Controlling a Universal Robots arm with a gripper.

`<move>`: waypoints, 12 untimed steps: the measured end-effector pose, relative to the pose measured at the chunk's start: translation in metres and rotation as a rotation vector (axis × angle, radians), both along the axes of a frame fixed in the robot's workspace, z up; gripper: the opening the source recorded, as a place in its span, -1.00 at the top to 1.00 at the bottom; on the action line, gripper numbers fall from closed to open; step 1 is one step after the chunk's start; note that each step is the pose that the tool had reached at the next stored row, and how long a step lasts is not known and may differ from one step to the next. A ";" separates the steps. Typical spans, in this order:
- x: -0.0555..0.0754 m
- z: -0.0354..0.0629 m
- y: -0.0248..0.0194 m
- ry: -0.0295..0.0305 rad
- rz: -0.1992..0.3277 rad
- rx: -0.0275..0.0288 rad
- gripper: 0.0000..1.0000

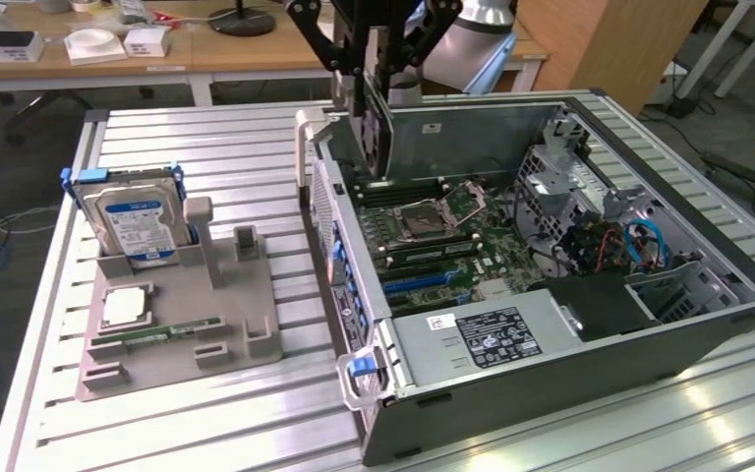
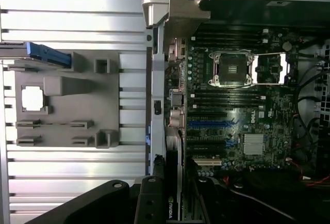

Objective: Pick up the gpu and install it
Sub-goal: 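Pick up the gpu and move the gpu toward the slot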

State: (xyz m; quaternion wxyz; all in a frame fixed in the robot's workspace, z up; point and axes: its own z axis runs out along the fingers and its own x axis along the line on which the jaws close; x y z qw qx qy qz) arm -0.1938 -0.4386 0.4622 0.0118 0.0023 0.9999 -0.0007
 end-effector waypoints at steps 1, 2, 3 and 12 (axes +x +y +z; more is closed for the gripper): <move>0.002 -0.0001 0.0000 -0.0001 0.000 0.0001 0.48; 0.003 -0.0002 0.0000 0.0000 0.000 0.0000 0.48; 0.005 -0.0003 0.0000 0.0000 0.000 0.0000 0.48; 0.017 -0.0010 0.0000 0.0000 0.000 0.0000 0.48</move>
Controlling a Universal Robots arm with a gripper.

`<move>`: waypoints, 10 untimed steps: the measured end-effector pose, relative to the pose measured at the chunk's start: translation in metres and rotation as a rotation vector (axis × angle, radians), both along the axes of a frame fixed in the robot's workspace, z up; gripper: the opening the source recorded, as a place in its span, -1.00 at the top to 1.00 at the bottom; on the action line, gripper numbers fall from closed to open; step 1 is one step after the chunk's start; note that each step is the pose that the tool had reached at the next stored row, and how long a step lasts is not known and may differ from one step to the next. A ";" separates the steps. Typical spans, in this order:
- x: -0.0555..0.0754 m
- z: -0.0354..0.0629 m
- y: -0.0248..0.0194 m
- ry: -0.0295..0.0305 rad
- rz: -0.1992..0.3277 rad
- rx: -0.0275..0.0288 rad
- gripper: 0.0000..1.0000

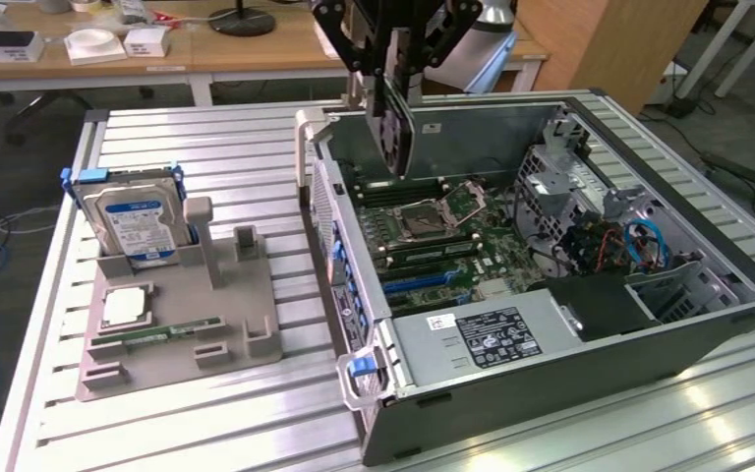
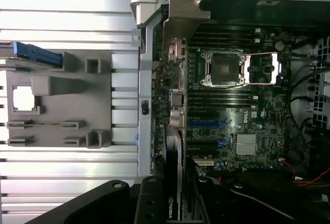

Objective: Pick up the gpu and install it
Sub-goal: 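Pick up the gpu and move the gpu toward the slot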

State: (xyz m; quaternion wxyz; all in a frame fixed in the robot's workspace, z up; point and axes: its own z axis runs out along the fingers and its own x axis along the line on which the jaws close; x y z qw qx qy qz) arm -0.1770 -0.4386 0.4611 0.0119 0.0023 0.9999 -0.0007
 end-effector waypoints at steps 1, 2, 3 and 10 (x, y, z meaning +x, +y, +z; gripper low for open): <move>0.001 -0.0001 0.0000 -0.0001 0.000 0.0001 0.48; 0.003 -0.0002 0.0000 0.0000 0.000 0.0000 0.48; 0.004 -0.0002 0.0000 0.0000 0.000 0.0000 0.48; 0.015 -0.0006 0.0000 0.0000 0.000 0.0000 0.48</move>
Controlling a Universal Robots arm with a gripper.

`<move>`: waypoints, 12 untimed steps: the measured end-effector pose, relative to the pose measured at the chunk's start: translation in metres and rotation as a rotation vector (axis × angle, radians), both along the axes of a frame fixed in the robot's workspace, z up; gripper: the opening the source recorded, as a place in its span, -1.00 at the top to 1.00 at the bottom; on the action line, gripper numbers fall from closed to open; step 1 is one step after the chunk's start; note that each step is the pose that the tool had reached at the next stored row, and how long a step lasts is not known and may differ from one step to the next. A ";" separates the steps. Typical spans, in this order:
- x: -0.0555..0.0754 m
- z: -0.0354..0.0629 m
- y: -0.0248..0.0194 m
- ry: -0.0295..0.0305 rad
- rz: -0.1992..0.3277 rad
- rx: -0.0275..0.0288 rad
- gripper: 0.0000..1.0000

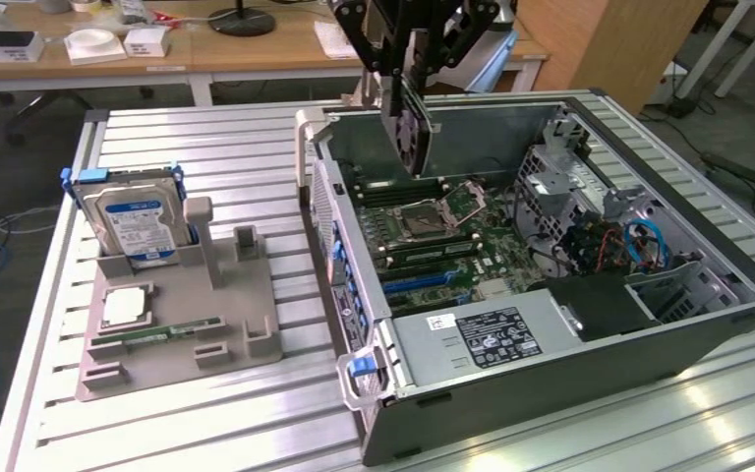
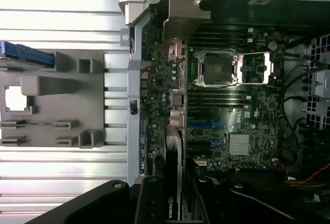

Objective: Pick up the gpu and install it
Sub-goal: 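Pick up the gpu and move the gpu toward the slot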

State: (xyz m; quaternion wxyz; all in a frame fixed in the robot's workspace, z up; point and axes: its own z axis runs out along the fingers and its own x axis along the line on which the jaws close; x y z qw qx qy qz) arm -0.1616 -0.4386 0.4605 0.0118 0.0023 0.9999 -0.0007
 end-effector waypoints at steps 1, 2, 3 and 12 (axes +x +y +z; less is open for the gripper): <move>0.001 -0.0001 0.0000 0.0000 0.000 0.0000 0.48; 0.003 -0.0001 0.0000 0.0000 0.000 0.0000 0.48; 0.004 -0.0002 0.0000 -0.0001 0.000 0.0000 0.48; 0.016 -0.0007 0.0000 -0.0001 0.000 0.0000 0.48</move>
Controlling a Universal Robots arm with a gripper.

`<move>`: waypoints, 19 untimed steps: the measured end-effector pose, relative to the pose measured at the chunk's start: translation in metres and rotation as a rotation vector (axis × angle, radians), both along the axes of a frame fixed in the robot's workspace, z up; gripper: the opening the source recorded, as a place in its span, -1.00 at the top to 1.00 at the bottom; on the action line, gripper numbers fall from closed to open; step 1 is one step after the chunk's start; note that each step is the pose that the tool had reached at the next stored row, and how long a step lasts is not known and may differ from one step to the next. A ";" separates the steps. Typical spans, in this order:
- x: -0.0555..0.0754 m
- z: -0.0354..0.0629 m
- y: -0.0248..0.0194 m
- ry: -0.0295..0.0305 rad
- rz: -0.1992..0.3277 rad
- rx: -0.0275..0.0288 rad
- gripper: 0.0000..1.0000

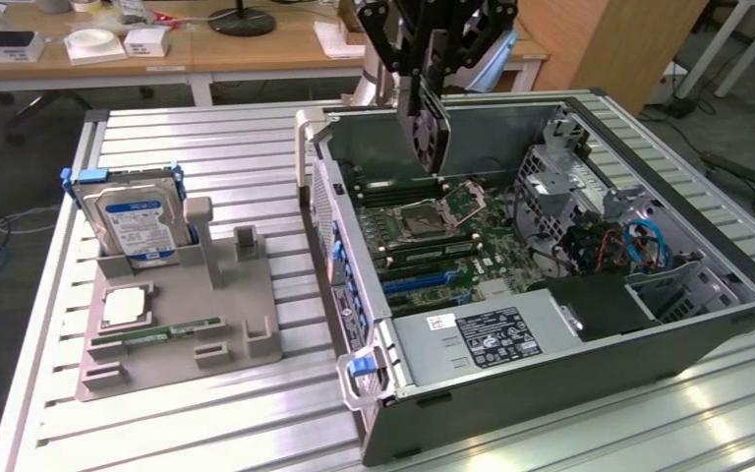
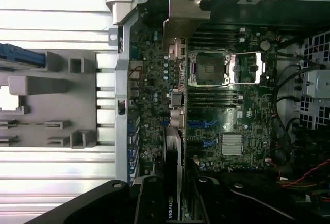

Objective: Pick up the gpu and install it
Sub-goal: 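Pick up the gpu and move the gpu toward the slot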

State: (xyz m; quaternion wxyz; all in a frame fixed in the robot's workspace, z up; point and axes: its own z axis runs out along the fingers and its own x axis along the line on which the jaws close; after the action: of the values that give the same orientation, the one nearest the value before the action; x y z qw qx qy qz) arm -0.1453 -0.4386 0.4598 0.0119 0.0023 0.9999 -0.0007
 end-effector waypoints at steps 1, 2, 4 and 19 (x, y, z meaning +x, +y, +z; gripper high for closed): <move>0.001 -0.0001 0.0000 0.0000 0.000 0.0001 0.48; 0.003 -0.0001 0.0000 0.0000 0.000 0.0001 0.48; 0.005 -0.0003 0.0000 0.0000 0.000 0.0001 0.48; 0.028 -0.0011 0.0000 0.0001 0.000 0.0000 0.48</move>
State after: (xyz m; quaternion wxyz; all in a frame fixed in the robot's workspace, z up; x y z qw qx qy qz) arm -0.1172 -0.4386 0.4587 0.0118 0.0023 0.9999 -0.0007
